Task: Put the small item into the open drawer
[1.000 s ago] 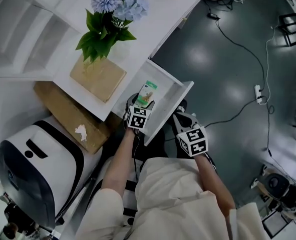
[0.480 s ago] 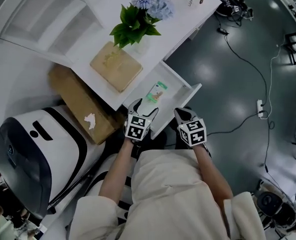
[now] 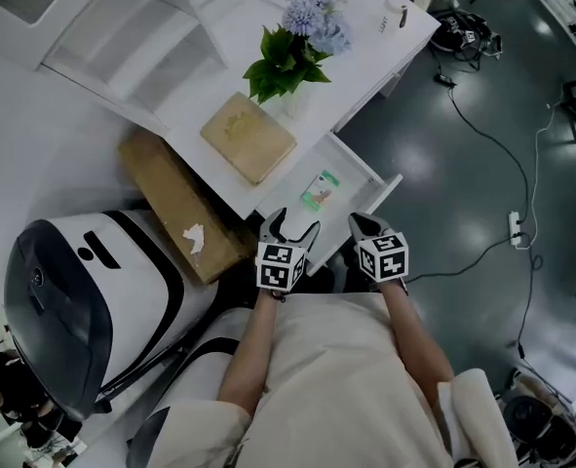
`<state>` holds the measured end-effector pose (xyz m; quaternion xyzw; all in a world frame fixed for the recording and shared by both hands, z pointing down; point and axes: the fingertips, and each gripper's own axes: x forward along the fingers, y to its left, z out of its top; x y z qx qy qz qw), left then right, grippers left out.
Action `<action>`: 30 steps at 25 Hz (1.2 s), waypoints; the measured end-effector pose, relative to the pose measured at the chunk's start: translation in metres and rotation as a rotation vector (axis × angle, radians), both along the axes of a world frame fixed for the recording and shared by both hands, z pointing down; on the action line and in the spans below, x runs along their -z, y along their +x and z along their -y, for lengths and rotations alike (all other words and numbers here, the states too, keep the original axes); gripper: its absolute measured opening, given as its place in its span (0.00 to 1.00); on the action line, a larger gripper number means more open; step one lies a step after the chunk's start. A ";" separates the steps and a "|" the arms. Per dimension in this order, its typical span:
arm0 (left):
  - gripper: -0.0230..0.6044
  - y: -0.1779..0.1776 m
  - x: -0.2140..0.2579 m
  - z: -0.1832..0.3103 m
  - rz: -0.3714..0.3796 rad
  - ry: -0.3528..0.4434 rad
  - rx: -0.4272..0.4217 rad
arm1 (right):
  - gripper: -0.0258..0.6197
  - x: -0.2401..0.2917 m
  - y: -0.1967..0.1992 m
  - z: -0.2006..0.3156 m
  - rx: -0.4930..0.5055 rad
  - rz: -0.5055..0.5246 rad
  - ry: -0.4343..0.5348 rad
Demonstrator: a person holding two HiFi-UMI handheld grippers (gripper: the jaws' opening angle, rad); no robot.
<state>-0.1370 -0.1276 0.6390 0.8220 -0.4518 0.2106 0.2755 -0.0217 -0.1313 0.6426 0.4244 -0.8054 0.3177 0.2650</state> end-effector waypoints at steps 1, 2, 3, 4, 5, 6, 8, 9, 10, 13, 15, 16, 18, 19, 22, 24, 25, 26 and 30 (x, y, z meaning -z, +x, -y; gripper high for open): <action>0.61 -0.001 -0.002 -0.003 -0.007 0.002 0.009 | 0.07 -0.001 0.000 -0.001 -0.004 0.001 0.000; 0.61 -0.002 -0.004 -0.006 -0.013 0.004 0.010 | 0.07 -0.002 0.001 -0.001 -0.005 0.001 0.000; 0.61 -0.002 -0.007 -0.007 -0.016 0.004 0.007 | 0.07 -0.003 0.001 -0.001 -0.003 -0.001 0.001; 0.61 -0.004 -0.009 -0.007 -0.016 0.004 0.005 | 0.07 -0.004 0.001 0.000 0.000 -0.003 0.003; 0.61 -0.006 -0.010 -0.007 -0.020 0.003 0.006 | 0.07 -0.005 0.001 0.000 0.003 -0.006 0.005; 0.60 -0.007 -0.011 -0.007 -0.027 0.001 0.011 | 0.07 -0.005 0.001 0.000 0.003 -0.007 0.006; 0.57 -0.008 -0.010 -0.009 -0.041 -0.001 0.018 | 0.07 -0.006 0.001 -0.002 0.000 -0.006 0.003; 0.56 -0.008 -0.009 -0.009 -0.043 -0.002 0.016 | 0.07 -0.006 0.002 -0.003 -0.003 -0.004 0.001; 0.56 -0.006 -0.008 -0.010 -0.042 -0.001 0.012 | 0.07 -0.006 0.003 -0.003 -0.007 0.000 -0.001; 0.51 -0.004 -0.006 -0.009 -0.039 0.006 0.005 | 0.07 -0.008 0.007 -0.003 -0.021 0.008 -0.009; 0.48 -0.003 -0.006 -0.008 -0.039 0.009 0.008 | 0.07 -0.009 0.008 -0.004 -0.019 0.003 -0.012; 0.46 -0.003 -0.006 -0.009 -0.041 0.008 0.009 | 0.07 -0.010 0.009 -0.006 -0.017 0.001 -0.015; 0.43 -0.001 -0.007 -0.010 -0.049 0.007 0.009 | 0.07 -0.013 0.008 -0.008 -0.012 -0.002 -0.020; 0.41 0.000 -0.007 -0.011 -0.054 0.008 0.009 | 0.07 -0.013 0.008 -0.009 -0.008 -0.002 -0.021; 0.34 0.002 -0.007 -0.010 -0.064 0.012 0.010 | 0.07 -0.015 0.009 -0.011 -0.005 0.000 -0.021; 0.28 0.004 -0.008 -0.009 -0.067 0.009 0.011 | 0.07 -0.015 0.013 -0.010 -0.014 0.005 -0.020; 0.26 0.004 -0.009 -0.008 -0.068 0.006 0.013 | 0.07 -0.015 0.015 -0.009 -0.019 0.007 -0.020; 0.22 0.004 -0.009 -0.008 -0.067 0.005 0.016 | 0.07 -0.015 0.016 -0.009 -0.023 0.010 -0.019; 0.11 0.004 -0.010 -0.008 -0.054 -0.004 0.024 | 0.07 -0.012 0.018 -0.007 -0.029 0.019 -0.013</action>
